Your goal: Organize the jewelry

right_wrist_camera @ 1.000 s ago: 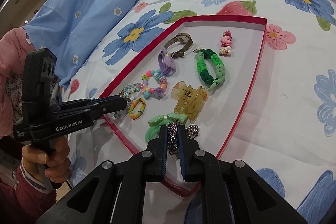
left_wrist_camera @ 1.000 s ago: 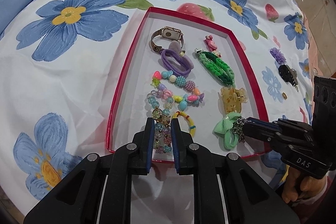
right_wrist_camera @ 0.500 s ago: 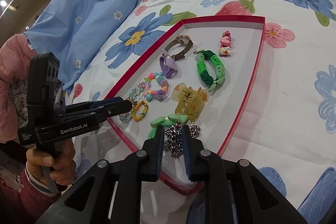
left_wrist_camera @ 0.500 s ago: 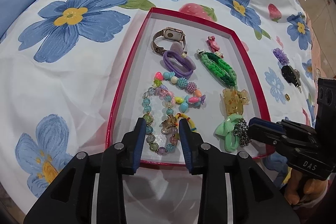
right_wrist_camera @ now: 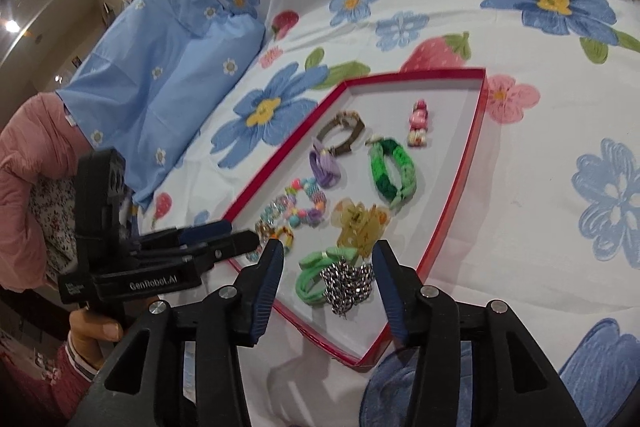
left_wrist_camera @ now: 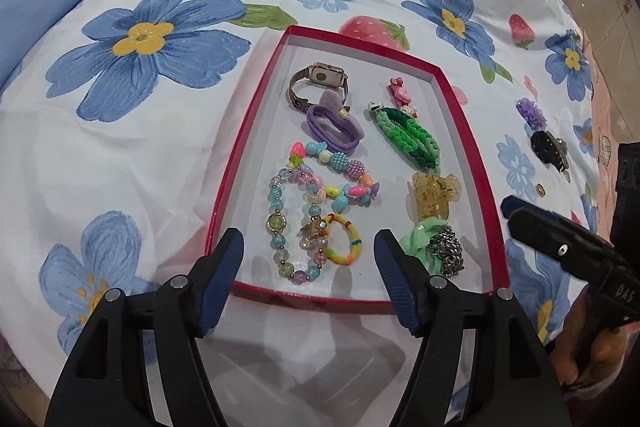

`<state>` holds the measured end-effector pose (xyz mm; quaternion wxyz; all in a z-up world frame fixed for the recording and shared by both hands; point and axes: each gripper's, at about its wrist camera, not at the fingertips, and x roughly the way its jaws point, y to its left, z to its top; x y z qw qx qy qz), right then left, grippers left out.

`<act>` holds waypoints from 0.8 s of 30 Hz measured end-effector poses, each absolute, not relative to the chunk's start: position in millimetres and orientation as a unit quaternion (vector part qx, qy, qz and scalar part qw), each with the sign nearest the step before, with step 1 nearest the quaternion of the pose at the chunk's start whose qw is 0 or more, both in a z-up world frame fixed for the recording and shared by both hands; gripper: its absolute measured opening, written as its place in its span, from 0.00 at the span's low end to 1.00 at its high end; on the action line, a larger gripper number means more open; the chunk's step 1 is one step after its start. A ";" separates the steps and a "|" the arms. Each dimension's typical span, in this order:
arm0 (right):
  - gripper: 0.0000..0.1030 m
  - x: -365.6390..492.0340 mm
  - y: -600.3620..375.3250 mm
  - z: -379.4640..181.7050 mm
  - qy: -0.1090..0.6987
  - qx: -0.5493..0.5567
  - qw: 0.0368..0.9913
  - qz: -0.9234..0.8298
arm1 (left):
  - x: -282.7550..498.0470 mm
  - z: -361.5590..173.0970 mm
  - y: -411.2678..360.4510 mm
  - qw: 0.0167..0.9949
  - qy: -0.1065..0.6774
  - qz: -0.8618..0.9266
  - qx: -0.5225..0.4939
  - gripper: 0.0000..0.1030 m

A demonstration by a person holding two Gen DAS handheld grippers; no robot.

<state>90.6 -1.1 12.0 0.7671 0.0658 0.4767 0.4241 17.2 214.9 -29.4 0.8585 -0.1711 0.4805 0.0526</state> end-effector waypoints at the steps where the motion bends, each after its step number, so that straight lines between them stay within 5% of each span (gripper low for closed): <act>1: 0.49 91.2 -3.2 14.5 0.472 0.070 0.770 0.423 | 14.9 -27.1 214.5 0.859 0.478 0.054 -0.173 0.68; 6: 0.60 90.8 -12.7 26.9 0.443 0.093 0.786 0.422 | 5.8 -15.5 213.6 0.864 0.465 0.068 -0.181 0.84; 24: 0.61 73.7 -34.3 27.9 0.423 0.099 0.799 0.415 | -30.1 8.5 190.8 0.881 0.439 0.097 -0.150 0.86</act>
